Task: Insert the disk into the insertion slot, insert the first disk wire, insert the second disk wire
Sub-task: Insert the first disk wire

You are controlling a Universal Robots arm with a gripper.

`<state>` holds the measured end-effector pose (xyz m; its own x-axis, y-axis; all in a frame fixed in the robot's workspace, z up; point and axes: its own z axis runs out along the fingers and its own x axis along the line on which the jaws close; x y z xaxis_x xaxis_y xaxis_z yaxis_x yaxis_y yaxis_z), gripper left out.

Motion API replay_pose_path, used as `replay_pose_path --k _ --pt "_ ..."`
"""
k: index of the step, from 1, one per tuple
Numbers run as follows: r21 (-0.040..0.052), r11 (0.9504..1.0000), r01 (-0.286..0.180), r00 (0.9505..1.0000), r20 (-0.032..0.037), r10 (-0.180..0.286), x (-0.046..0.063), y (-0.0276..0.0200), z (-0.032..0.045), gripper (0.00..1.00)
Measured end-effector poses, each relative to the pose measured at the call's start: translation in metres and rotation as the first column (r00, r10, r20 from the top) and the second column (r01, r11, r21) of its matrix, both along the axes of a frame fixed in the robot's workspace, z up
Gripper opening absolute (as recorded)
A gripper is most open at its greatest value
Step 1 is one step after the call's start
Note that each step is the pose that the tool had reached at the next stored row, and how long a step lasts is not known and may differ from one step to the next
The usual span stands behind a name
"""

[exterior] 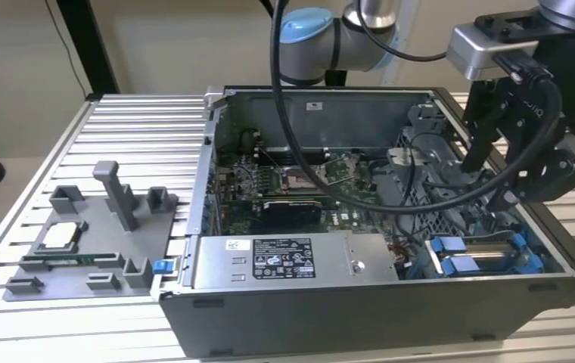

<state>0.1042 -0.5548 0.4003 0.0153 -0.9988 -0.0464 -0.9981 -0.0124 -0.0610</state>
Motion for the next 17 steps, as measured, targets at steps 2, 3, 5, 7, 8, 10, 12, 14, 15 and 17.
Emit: replay_pose_path --k 2,3,5,7,8,10,12,14,15,17 --pt "-0.0022 1.0 -0.006 0.9999 0.0115 0.006 0.0 0.0055 -0.0015 1.0" --pt "-0.0034 1.0 -0.009 0.9998 0.0183 0.009 0.0 0.0077 -0.0025 1.0" --pt "-0.0065 0.9999 -0.014 0.9994 0.0317 0.014 0.0 0.0105 -0.0039 1.0" --pt "-0.009 0.9998 -0.016 0.9989 0.0434 0.016 -0.001 0.0109 -0.0059 1.0" --pt "-0.0093 0.9998 -0.016 0.9987 0.0474 0.016 -0.001 0.0109 -0.0069 1.0" --pt "-0.0096 0.9998 -0.016 0.9984 0.0541 0.017 -0.003 0.0109 -0.0085 1.0" --pt "-0.0096 0.9998 -0.016 0.9981 0.0601 0.017 -0.005 0.0109 -0.0103 1.0" --pt "-0.0096 0.9998 -0.016 0.9979 0.0631 0.016 -0.007 0.0109 -0.0114 1.0" --pt "-0.0097 0.9998 -0.016 0.9979 0.0632 0.017 -0.007 0.0109 -0.0113 1.0" --pt "-0.0097 0.9998 -0.016 0.9979 0.0632 0.017 -0.007 0.0109 -0.0114 1.0"
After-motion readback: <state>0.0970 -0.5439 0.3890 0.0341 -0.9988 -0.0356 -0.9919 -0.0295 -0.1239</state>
